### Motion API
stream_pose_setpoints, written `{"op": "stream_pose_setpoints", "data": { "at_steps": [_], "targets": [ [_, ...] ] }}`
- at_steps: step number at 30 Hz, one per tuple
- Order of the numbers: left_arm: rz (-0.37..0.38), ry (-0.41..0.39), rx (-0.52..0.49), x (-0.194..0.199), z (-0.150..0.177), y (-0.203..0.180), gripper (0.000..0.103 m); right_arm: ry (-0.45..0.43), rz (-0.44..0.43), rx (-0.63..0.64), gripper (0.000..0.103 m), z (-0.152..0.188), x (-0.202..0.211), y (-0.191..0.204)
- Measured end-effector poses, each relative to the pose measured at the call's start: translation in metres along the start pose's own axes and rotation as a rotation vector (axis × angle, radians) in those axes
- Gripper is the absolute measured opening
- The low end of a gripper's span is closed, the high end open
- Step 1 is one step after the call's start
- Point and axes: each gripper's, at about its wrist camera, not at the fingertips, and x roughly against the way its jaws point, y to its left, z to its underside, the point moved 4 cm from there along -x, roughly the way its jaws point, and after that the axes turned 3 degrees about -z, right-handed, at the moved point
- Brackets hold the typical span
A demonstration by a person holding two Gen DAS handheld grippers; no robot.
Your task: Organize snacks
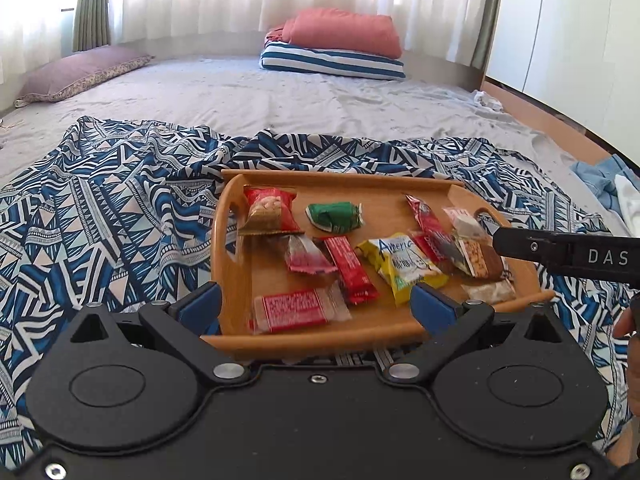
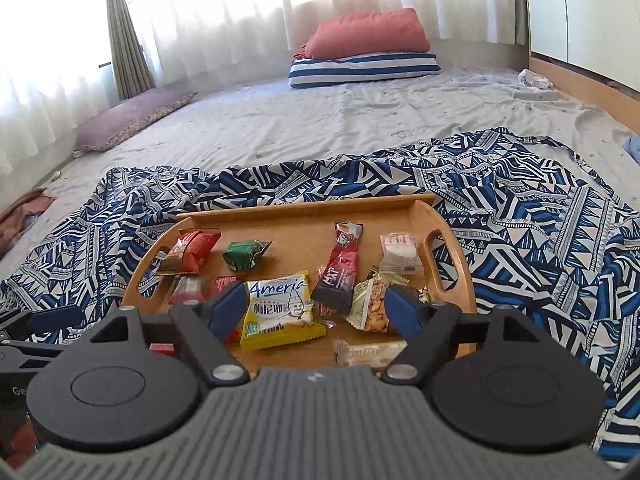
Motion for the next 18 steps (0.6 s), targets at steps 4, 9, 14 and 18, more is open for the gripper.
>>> {"op": "stream_pose_setpoints", "data": {
  "at_steps": [4,9,14,18],
  "targets": [
    [0.004,-0.014,-0.006,0.016,0.015,-0.004,0.101,-0.013,-0.011,-0.013,0.088,0.017,0.013,0.001],
    [0.004,-0.014,-0.010,0.026,0.033,-0.006,0.101,-0.018,-0.002,0.003,0.089,0.037,0.023,0.002],
    [-0.014,0.011,-0.013,0.022,0.052,-0.008,0.101,-0.023,0.039,0.072,0.089,0.055,0.025,0.005],
    [-0.029,0.043,-0.004,0.009,0.069,-0.007,0.101,-0.027,0.079,0.105,0.090,0.068,0.021,0.001]
  ]
}}
